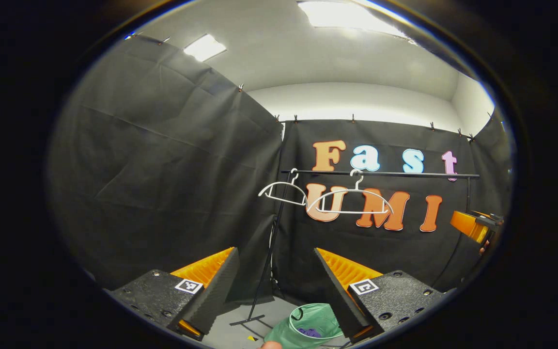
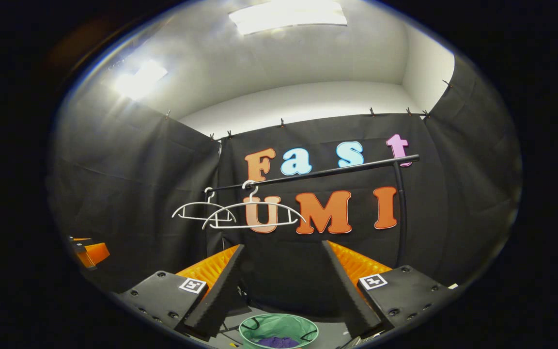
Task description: Grasp the clothes on the hanger with both hands and then place them into the laundry hamper below.
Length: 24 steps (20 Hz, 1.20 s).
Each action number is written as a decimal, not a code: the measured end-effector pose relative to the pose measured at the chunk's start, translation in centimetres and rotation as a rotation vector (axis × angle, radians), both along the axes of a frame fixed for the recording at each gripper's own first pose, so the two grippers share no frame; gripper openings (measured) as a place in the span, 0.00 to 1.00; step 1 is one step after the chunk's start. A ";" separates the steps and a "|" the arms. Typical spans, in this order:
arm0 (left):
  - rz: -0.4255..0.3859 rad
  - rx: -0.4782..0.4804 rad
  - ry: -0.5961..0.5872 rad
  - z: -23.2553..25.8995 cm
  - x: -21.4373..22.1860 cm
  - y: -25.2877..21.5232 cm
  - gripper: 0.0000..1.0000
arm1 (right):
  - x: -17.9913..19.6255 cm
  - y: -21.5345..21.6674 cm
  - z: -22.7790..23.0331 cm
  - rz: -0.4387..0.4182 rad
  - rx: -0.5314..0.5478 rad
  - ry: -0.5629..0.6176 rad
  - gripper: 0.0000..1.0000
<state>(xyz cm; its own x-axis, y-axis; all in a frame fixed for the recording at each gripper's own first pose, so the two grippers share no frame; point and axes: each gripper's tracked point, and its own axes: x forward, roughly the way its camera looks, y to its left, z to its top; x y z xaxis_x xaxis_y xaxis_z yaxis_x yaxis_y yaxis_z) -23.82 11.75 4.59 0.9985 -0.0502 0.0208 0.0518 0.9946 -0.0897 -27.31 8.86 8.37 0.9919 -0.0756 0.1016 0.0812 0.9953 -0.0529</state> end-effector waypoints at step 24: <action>-0.088 0.043 -0.019 0.3 1.6 -4.4 0.92 | -2.0 -5.5 -2.0 -0.074 0.048 0.029 0.93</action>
<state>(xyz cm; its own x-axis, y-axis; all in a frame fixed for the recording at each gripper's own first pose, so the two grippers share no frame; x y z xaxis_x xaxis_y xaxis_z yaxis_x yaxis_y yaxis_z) -22.18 7.32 4.88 0.9897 -0.1386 0.0358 0.1402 0.9891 -0.0456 -29.29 3.39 6.33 0.9858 -0.1533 0.0679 0.1542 0.9880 -0.0085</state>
